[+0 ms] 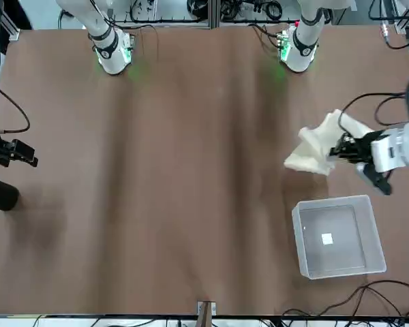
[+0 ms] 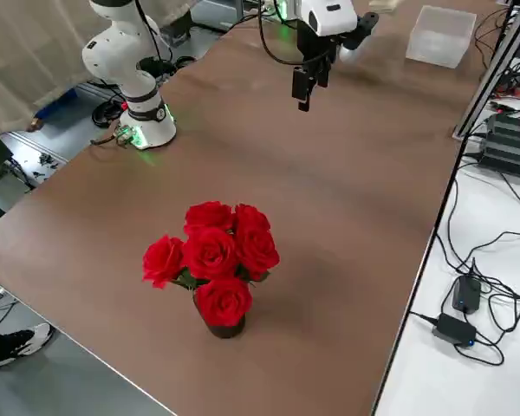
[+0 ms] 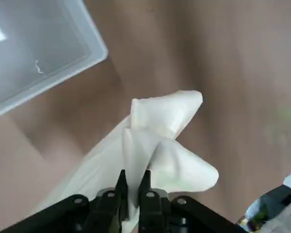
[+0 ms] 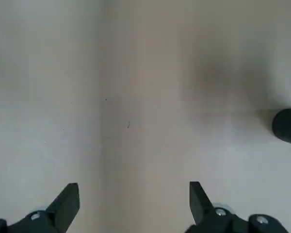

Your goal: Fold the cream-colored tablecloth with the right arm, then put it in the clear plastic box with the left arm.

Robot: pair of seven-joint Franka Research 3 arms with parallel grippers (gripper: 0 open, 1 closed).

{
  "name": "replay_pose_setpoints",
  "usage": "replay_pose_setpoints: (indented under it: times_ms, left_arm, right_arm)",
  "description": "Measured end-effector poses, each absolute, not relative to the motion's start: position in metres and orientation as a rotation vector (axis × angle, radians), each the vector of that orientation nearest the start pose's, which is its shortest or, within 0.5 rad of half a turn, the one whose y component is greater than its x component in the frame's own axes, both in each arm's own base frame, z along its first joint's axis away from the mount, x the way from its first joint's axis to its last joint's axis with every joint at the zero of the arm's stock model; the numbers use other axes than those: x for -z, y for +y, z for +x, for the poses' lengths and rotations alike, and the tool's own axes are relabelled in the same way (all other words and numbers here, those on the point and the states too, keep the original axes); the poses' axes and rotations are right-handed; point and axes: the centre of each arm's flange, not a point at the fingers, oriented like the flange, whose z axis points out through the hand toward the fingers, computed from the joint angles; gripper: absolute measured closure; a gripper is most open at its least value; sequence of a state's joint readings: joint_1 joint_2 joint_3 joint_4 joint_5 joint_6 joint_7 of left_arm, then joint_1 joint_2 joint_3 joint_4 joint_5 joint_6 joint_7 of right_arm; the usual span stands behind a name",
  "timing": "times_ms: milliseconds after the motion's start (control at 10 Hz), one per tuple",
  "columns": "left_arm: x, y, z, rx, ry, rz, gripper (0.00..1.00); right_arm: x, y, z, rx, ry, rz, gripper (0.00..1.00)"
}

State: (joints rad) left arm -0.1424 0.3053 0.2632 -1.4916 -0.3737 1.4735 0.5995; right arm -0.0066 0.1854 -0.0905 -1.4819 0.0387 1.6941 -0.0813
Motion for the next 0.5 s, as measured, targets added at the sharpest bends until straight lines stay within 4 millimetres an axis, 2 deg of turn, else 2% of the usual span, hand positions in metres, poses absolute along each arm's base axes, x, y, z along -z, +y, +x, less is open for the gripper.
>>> replay_pose_setpoints:
  times_ms: [100,200,400,500]
  left_arm:
    - [-0.494,0.033,0.629,-0.292,0.830,-3.390,0.88]
    - [-0.496,0.052,0.642,-0.247,0.876,-3.365,0.88]
    - [-0.472,0.072,0.669,-0.225,0.959,-3.321,0.88]
    - [-0.461,0.070,0.684,-0.217,0.990,-3.295,0.88]
  right_arm:
    - [-0.569,-0.052,0.618,0.046,0.028,-3.122,0.00]
    - [-0.569,-0.052,0.618,0.046,0.029,-3.122,0.00]
    - [-0.569,-0.052,0.618,0.046,0.029,-3.122,0.00]
    - [-0.569,-0.052,0.618,0.046,0.029,-3.122,0.00]
